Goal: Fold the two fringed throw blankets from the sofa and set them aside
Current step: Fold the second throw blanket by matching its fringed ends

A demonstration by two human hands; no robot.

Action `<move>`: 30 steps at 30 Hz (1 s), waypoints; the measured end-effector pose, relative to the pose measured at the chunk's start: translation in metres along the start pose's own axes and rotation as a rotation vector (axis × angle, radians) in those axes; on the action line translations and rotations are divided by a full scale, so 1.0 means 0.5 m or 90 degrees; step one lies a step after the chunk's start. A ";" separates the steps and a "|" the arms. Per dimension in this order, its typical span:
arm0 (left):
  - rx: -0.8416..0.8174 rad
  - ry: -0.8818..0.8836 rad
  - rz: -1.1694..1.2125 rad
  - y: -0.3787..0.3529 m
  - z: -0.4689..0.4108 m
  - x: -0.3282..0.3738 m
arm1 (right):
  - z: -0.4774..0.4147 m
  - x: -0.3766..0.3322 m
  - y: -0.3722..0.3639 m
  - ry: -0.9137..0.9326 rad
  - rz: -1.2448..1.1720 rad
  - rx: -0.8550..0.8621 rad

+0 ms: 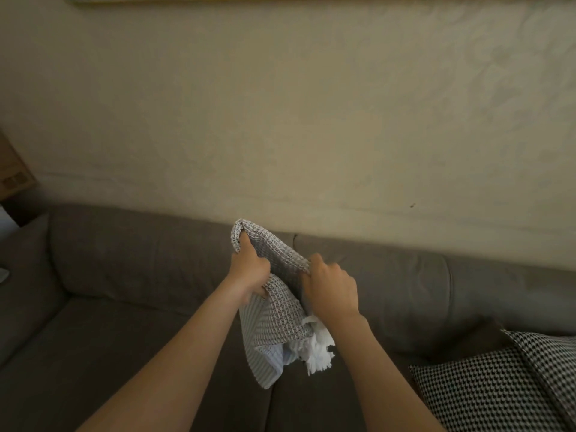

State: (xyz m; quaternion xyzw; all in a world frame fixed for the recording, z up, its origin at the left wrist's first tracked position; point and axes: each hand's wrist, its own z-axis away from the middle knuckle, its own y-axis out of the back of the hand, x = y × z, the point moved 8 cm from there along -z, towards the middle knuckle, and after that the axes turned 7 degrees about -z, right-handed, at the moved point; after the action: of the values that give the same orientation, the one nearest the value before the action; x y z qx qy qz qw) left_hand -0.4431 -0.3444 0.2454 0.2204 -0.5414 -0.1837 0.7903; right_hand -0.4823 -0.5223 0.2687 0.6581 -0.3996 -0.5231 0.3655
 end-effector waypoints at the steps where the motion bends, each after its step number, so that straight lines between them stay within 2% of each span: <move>1: -0.004 0.012 0.032 -0.004 0.002 -0.001 | 0.001 -0.017 -0.011 0.040 -0.008 -0.019; 4: -0.011 0.044 0.120 -0.011 -0.003 -0.014 | 0.019 -0.060 -0.035 0.182 -0.022 -0.086; 9: 0.009 0.098 0.224 -0.006 -0.002 -0.032 | 0.030 -0.055 -0.021 0.215 -0.080 -0.034; 13: 0.067 0.115 0.281 -0.003 -0.009 -0.043 | 0.041 -0.069 -0.021 0.158 -0.099 0.064; 17: 0.092 0.125 0.333 -0.010 -0.006 -0.047 | 0.043 -0.072 -0.051 0.093 -0.044 0.032; 20: 0.088 0.121 0.359 -0.019 0.000 -0.044 | 0.030 -0.060 -0.049 0.072 -0.056 -0.001; 26: 0.122 0.075 0.230 0.007 0.003 -0.066 | -0.022 -0.019 -0.039 0.076 -0.085 -0.233; 30: 0.161 0.026 0.142 0.031 0.004 -0.070 | -0.027 -0.024 -0.025 0.071 -0.191 -0.231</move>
State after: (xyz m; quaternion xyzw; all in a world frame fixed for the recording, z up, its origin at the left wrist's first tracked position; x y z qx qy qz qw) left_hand -0.4563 -0.3132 0.2274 0.2604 -0.5653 -0.0205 0.7824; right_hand -0.4690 -0.5055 0.2646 0.6616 -0.1761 -0.5975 0.4175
